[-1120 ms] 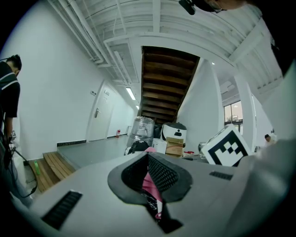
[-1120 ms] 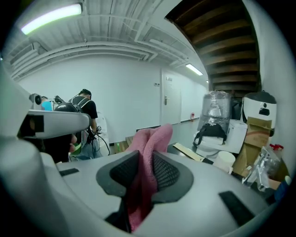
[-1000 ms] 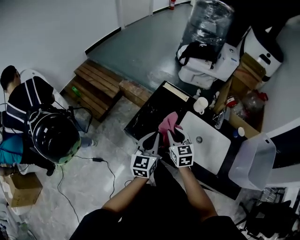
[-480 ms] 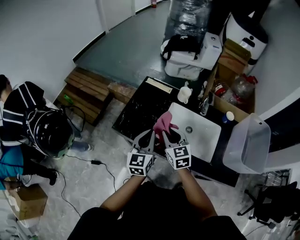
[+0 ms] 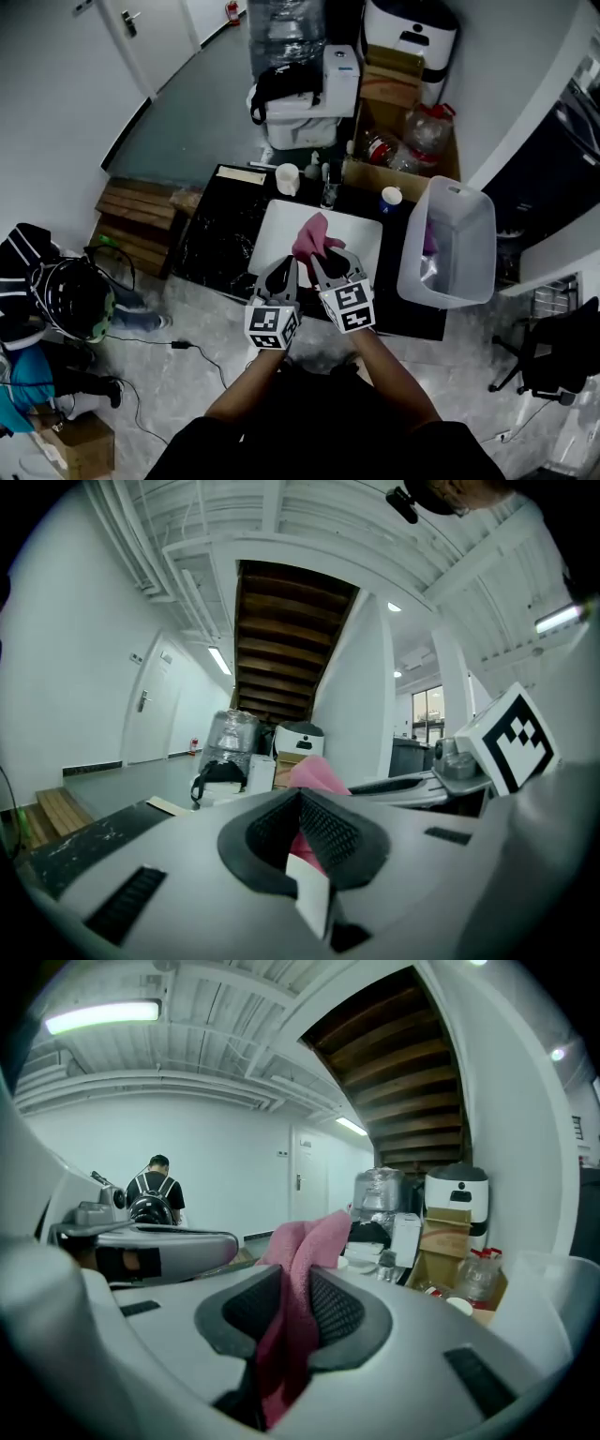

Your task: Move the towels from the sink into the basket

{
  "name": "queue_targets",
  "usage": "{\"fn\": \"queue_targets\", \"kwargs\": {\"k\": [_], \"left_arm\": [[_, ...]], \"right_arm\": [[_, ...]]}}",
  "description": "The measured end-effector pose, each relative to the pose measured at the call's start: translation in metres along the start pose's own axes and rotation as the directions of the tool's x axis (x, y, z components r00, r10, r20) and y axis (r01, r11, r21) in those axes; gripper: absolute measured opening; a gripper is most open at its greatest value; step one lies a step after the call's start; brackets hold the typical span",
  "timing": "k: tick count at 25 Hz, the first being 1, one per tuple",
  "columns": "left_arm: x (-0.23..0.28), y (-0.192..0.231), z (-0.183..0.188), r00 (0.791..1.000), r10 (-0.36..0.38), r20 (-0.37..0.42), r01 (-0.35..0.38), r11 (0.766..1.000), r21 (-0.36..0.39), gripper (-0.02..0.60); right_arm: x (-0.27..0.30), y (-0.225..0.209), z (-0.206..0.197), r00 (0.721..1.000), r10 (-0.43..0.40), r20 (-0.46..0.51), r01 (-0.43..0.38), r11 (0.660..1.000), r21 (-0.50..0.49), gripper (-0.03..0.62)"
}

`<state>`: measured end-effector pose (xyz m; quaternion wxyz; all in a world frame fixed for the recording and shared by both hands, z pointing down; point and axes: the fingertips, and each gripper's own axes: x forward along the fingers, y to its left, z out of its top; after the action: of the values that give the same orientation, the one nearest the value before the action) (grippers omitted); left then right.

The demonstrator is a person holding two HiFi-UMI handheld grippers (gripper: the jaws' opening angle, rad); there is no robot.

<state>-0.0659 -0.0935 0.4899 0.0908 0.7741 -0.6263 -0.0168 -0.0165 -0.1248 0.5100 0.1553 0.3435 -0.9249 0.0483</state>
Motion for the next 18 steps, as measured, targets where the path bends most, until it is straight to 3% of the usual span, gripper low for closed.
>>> {"fn": "queue_targets", "kwargs": {"k": [12, 18], "left_arm": [[0.065, -0.143, 0.016, 0.993, -0.115, 0.005, 0.114, 0.992, 0.062, 0.013], [0.092, -0.198, 0.026, 0.991, -0.132, 0.033, 0.128, 0.987, 0.097, 0.012]], "right_arm": [[-0.112, -0.123, 0.022, 0.986, -0.141, 0.086, 0.138, 0.99, 0.04, 0.107], [-0.163, -0.173, 0.028, 0.971, -0.196, 0.136, 0.188, 0.98, 0.065, 0.109]]}}
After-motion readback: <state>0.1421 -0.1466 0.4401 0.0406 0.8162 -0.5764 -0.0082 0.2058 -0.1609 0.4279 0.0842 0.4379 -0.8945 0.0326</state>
